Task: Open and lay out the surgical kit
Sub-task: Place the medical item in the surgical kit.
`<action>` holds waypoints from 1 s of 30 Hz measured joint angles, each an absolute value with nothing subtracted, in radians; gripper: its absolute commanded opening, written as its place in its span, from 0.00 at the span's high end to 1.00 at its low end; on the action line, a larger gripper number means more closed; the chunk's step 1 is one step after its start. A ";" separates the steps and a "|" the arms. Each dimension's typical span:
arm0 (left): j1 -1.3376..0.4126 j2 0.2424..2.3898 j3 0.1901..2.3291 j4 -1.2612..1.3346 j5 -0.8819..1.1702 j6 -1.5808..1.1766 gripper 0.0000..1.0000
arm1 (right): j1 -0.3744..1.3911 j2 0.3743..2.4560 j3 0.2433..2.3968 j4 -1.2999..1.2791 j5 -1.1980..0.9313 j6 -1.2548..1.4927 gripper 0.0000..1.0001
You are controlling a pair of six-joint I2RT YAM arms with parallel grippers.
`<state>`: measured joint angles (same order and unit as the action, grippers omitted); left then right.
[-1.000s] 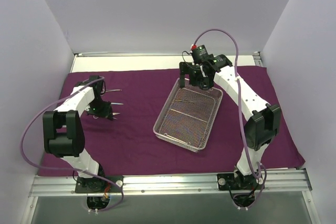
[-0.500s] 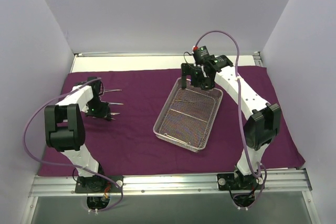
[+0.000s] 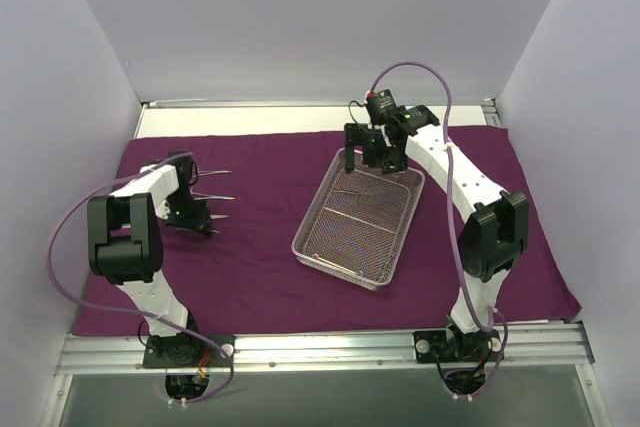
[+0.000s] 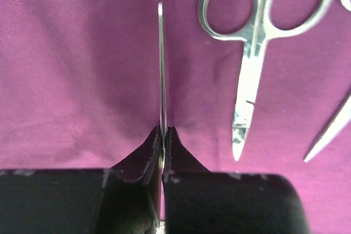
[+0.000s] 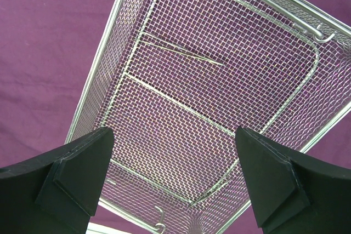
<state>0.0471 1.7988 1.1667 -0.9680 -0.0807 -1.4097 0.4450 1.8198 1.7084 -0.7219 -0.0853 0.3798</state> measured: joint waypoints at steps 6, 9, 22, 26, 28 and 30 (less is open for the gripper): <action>0.051 1.798 1.130 -0.956 -0.076 -1.412 0.90 | 0.445 1.825 1.708 -0.722 -0.087 0.380 0.00; 0.054 1.798 1.130 -0.954 -0.072 -1.413 0.78 | 0.445 1.827 1.708 -0.722 -0.088 0.380 0.00; 0.056 1.798 1.127 -0.950 -0.065 -1.417 0.60 | 0.445 1.827 1.708 -0.722 -0.094 0.380 0.00; 0.058 1.797 1.127 -0.953 -0.062 -1.417 0.55 | 0.445 1.827 1.708 -0.721 -0.094 0.380 0.00; 0.060 1.797 1.127 -0.954 -0.057 -1.415 0.48 | 0.445 1.827 1.708 -0.721 -0.095 0.380 0.00; 0.061 1.793 1.127 -0.957 -0.048 -1.404 0.42 | 0.445 1.827 1.708 -0.721 -0.097 0.380 0.00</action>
